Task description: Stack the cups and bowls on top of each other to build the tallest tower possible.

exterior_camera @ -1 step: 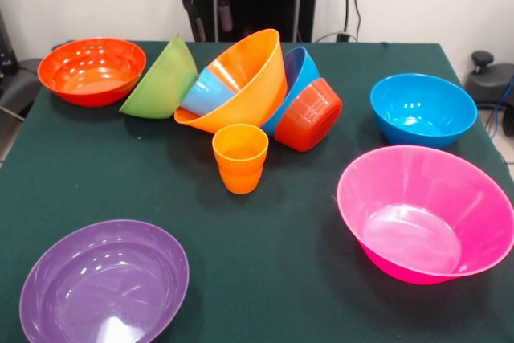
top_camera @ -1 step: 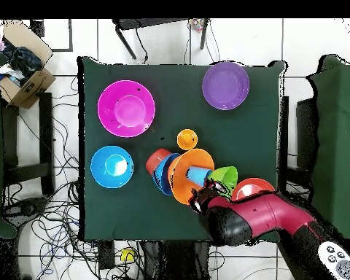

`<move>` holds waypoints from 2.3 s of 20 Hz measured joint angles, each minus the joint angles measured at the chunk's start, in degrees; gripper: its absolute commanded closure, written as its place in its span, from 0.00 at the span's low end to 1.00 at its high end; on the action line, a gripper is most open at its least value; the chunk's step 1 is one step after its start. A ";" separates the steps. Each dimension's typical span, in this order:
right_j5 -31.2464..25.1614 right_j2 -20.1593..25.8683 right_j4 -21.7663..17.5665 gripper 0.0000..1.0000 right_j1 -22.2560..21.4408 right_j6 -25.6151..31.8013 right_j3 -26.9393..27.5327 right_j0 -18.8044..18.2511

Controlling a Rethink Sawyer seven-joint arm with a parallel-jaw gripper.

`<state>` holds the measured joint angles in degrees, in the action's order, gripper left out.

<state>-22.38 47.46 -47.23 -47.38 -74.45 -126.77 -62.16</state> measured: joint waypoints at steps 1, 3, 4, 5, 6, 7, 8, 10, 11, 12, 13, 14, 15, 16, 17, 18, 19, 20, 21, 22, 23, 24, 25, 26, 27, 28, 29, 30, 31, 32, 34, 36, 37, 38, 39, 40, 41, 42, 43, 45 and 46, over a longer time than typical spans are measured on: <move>0.05 0.00 -0.59 0.00 0.36 0.00 0.00 0.36; 0.42 -0.13 -1.58 0.00 0.89 0.00 0.00 1.06; 0.60 -0.20 -2.08 0.00 1.16 0.00 0.01 1.41; 0.78 -0.26 -2.58 0.00 1.43 0.00 0.01 1.77; 1.14 -0.36 -3.12 0.00 1.71 0.00 0.01 2.20; 1.54 -0.46 -3.64 0.00 1.95 0.00 0.00 2.62; 2.02 -0.55 -4.08 0.00 2.08 0.00 0.00 2.97; 3.34 -0.97 -5.02 0.00 2.24 0.00 0.02 3.93; 3.88 -1.24 -5.23 0.00 2.25 0.00 0.02 4.31; 4.37 -1.56 -5.43 0.00 2.26 0.00 0.02 4.69; 4.85 -1.88 -5.62 0.00 2.26 0.00 0.02 5.08; 5.34 -2.19 -5.81 0.00 2.27 0.00 0.02 5.46; 5.83 -2.59 -6.00 0.00 2.27 0.00 0.02 5.93; 6.67 -3.37 -6.39 0.00 2.27 0.00 0.01 6.80; 7.52 -4.16 -6.78 0.00 2.26 0.00 0.01 7.68; 7.85 -4.46 -6.90 0.00 2.26 0.00 0.02 8.03; 8.62 -5.04 -7.05 0.00 2.25 0.00 0.02 8.79; 8.98 -5.27 -7.09 0.00 2.24 0.00 0.02 9.08; 9.60 -5.55 -7.09 0.00 2.21 0.00 0.02 9.47; 10.22 -5.83 -7.09 0.00 2.18 0.00 0.02 9.86; 10.94 -6.09 -7.09 0.00 2.14 0.00 0.02 10.18; 11.30 -6.24 -7.09 0.00 2.13 0.00 0.02 10.29; 11.78 -6.46 -7.08 0.00 2.12 0.00 0.02 10.41; 12.85 -7.26 -7.08 0.00 2.13 0.00 0.02 10.70; 13.19 -7.60 -7.09 0.00 2.13 0.00 0.02 10.82; 13.69 -8.08 -7.06 0.00 2.13 0.00 0.02 10.98; 14.30 -8.71 -7.07 0.00 2.18 0.00 0.03 11.24; 14.91 -9.35 -7.08 0.00 2.22 0.00 0.04 11.50; 15.44 -9.96 -7.08 0.00 2.35 0.00 0.04 11.78; 16.23 -11.01 -7.08 0.00 2.63 0.00 0.07 12.27; 17.55 -12.86 -7.08 0.00 3.52 0.00 0.16 13.14; 18.56 -14.15 -7.07 0.00 4.48 0.00 0.23 13.59; 19.06 -14.80 -7.06 0.00 4.96 0.00 0.26 13.81; 19.42 -15.16 -7.06 0.00 5.33 0.00 0.27 13.83; 19.77 -15.53 -7.06 0.00 5.70 0.00 0.28 13.85; 20.13 -15.90 -7.05 0.00 6.07 0.00 0.29 13.87; 20.48 -16.26 -7.05 0.00 6.44 0.00 0.30 13.89; 20.90 -16.69 -7.20 0.00 7.08 0.00 0.41 13.89; 21.31 -17.12 -7.35 0.00 7.72 0.00 0.52 13.89; 21.96 -17.72 -7.71 0.00 8.85 0.00 0.69 13.83; 22.08 -17.75 -7.85 0.00 9.12 0.00 0.70 13.74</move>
<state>-0.29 29.71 -55.08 -38.27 -74.45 -126.07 -48.42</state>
